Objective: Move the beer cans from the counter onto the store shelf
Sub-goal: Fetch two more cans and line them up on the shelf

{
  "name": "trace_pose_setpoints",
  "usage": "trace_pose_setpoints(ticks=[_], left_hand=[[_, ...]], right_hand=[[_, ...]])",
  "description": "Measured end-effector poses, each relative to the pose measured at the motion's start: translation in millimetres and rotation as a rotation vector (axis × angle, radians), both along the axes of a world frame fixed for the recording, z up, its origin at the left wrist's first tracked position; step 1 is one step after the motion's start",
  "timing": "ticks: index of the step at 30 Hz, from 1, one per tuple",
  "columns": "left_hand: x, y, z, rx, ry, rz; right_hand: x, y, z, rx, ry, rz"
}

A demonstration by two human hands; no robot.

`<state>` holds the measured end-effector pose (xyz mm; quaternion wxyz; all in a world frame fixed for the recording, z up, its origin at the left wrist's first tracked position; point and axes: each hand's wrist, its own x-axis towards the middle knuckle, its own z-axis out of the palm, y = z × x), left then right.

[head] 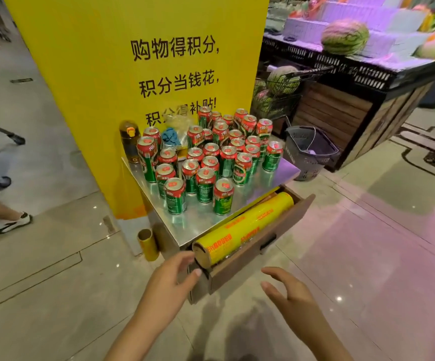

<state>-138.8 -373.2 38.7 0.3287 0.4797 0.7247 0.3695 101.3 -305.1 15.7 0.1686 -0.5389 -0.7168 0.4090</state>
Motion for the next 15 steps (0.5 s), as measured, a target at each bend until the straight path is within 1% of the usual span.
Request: trace_pose_setpoints(ticks=[5, 10, 15], left_hand=[[-4, 78, 6, 0.023, 0.000, 0.001], [-28, 152, 17, 0.023, 0.022, 0.112], [-58, 223, 33, 0.047, 0.015, 0.241]], right_hand=[[-12, 83, 5, 0.048, 0.053, 0.052], [-44, 190, 16, 0.078, 0.113, 0.135], [-82, 294, 33, 0.035, 0.128, 0.210]])
